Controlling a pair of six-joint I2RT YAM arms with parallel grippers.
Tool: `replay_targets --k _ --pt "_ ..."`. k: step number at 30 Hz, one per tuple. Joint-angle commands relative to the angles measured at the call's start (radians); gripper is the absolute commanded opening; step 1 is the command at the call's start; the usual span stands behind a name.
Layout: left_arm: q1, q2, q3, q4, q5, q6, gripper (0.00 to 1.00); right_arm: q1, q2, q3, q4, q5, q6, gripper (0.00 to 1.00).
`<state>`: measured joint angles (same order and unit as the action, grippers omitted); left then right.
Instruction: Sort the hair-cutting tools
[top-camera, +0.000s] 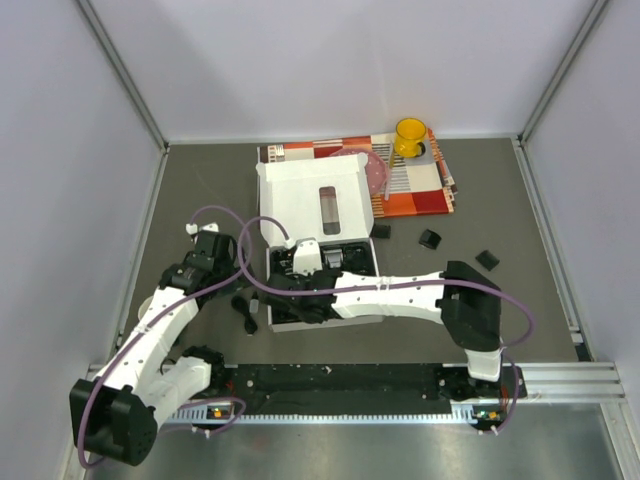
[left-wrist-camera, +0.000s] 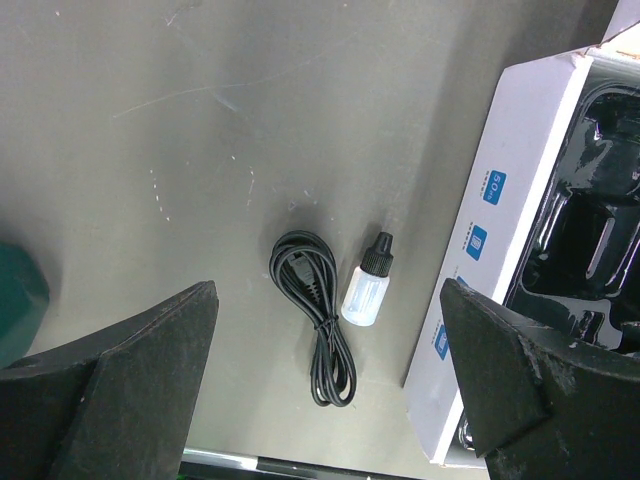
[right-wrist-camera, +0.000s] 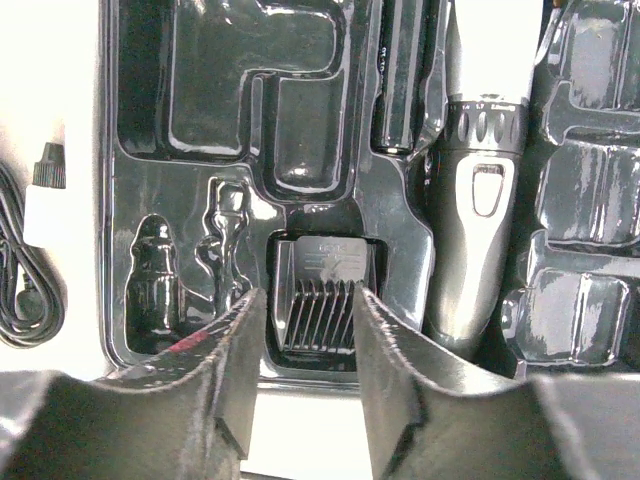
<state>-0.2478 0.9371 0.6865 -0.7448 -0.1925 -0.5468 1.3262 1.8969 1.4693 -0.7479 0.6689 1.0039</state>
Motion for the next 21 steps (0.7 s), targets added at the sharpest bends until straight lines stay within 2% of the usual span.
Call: replay_targets --k 1,8,21 --pt "-0.004 -0.02 0.031 0.005 -0.018 0.013 0.98 0.002 -0.047 0.039 -0.007 -0.024 -0.018 0.35" --pt "-0.004 -0.017 0.033 0.005 -0.018 0.013 0.98 -0.028 -0.015 0.013 0.025 -0.097 -0.04 0.24" --pt "-0.004 -0.011 0.033 0.009 -0.013 0.015 0.98 -0.039 0.04 -0.033 0.078 -0.175 -0.056 0.2"
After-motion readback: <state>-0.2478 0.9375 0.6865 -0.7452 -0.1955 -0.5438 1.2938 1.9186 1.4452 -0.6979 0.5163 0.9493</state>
